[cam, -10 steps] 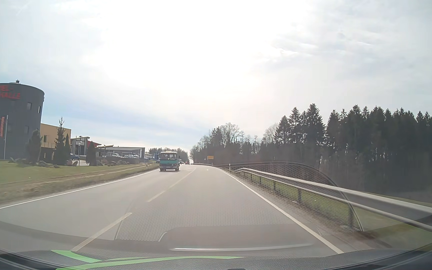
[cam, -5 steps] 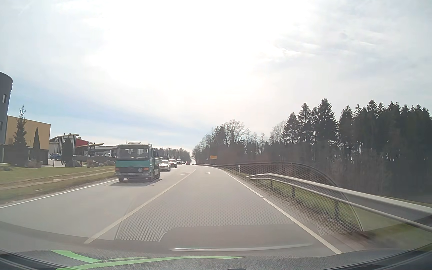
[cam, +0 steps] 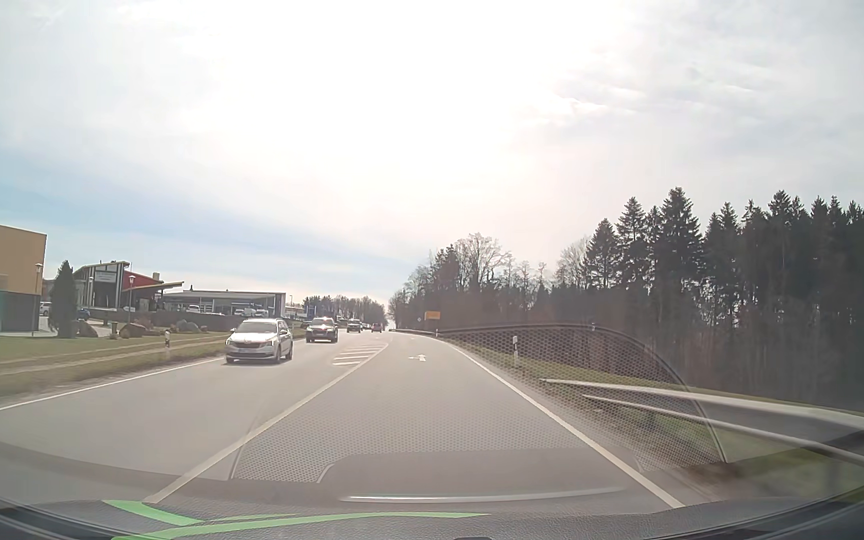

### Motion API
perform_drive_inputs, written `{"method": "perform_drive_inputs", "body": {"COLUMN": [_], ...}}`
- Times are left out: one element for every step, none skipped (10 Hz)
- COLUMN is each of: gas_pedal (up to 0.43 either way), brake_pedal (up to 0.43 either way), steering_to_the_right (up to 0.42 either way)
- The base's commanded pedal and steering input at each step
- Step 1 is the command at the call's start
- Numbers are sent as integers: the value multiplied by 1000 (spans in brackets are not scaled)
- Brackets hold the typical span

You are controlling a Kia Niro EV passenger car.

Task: Follow the waypoints while adhering to traffic rules and regulations

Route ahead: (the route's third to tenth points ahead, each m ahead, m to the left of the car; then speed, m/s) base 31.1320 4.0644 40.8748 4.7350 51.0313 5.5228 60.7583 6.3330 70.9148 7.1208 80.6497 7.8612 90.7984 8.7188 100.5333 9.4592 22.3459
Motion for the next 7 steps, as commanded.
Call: {"method": "perform_drive_inputs", "body": {"gas_pedal": [248, 248, 248, 248, 248, 248, 248], "brake_pedal": [0, 0, 0, 0, 0, 0, 0], "steering_to_the_right": [-4, -4, -4, -4, -4, -4, -4]}}
